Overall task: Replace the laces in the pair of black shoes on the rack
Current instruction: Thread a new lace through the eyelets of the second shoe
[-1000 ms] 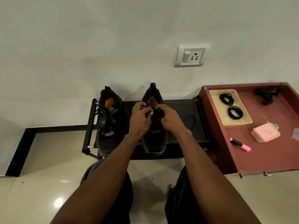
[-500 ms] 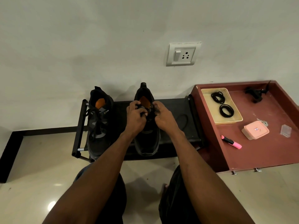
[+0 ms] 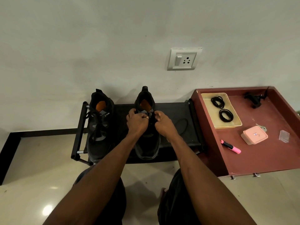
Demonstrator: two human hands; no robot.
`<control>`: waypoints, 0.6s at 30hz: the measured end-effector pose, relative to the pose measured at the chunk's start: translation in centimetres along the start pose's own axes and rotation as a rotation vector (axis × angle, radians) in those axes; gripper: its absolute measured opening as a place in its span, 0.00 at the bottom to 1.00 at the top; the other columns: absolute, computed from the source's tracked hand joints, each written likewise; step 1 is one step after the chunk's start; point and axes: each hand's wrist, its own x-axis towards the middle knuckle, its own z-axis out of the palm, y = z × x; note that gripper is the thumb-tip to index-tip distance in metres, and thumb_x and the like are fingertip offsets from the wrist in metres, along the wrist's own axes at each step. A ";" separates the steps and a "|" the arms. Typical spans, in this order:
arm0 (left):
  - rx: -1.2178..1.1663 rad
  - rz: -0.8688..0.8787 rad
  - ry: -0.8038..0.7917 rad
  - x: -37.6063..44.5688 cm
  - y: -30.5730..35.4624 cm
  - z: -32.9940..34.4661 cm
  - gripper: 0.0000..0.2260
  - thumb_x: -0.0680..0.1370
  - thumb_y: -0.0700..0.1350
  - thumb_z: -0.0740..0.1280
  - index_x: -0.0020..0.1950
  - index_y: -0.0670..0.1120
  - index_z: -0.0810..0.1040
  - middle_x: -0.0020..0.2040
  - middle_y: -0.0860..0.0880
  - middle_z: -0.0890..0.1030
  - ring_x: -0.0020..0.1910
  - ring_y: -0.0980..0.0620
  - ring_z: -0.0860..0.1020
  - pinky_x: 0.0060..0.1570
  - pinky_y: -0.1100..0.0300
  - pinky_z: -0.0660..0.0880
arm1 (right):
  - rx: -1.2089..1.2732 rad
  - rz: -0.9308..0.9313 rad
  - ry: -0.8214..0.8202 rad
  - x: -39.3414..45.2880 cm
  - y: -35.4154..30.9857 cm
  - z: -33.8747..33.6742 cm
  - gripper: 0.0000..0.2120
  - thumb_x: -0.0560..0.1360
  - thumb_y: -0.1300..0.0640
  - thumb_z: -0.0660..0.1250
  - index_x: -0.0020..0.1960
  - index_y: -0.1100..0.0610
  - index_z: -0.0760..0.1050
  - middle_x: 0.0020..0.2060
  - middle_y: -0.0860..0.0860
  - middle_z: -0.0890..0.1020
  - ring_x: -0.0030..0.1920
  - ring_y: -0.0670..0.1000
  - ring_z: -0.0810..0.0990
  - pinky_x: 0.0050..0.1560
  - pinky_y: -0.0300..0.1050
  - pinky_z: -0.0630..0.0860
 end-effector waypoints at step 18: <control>-0.386 -0.156 -0.017 1.6 -2.4 1.5 0.34 0.67 0.57 0.73 0.71 0.49 0.71 0.61 0.49 0.81 0.69 0.45 0.73 0.68 0.41 0.71 | -0.071 -0.043 -0.030 -0.4 -0.4 0.3 0.24 0.73 0.67 0.58 0.67 0.51 0.69 0.57 0.52 0.80 0.44 0.47 0.77 0.32 0.37 0.67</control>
